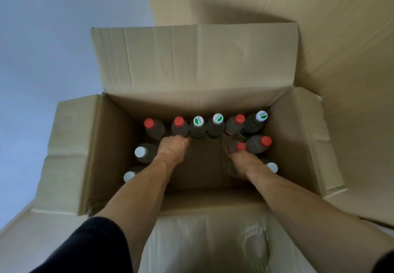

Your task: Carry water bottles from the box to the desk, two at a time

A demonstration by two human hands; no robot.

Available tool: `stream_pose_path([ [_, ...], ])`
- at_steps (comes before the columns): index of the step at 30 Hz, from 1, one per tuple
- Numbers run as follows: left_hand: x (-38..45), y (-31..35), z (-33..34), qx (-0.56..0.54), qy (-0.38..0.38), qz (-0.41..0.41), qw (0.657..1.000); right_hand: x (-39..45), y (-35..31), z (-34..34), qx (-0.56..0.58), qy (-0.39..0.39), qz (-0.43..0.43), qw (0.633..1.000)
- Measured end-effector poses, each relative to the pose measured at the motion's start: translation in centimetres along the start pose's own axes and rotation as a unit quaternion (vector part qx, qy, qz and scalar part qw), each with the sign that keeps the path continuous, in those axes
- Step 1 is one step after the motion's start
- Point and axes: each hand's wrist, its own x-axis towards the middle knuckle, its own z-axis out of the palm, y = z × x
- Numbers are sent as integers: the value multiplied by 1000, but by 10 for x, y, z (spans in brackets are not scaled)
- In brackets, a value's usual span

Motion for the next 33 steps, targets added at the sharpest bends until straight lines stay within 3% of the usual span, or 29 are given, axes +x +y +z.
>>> stream_pose_path([
  [11, 1, 33, 7, -22, -4, 39, 999, 11, -34, -2, 43, 80, -50, 995],
  [19, 3, 4, 24, -201, 10, 58, 978, 16, -26, 1, 192, 141, -57, 970],
  [27, 17, 2, 41, -261, -30, 53, 963, 25, -16, 9, 239, 115, -52, 963],
  [33, 17, 1, 30, -267, 7, 48, 963, 23, -8, -2, 287, 114, -55, 949],
])
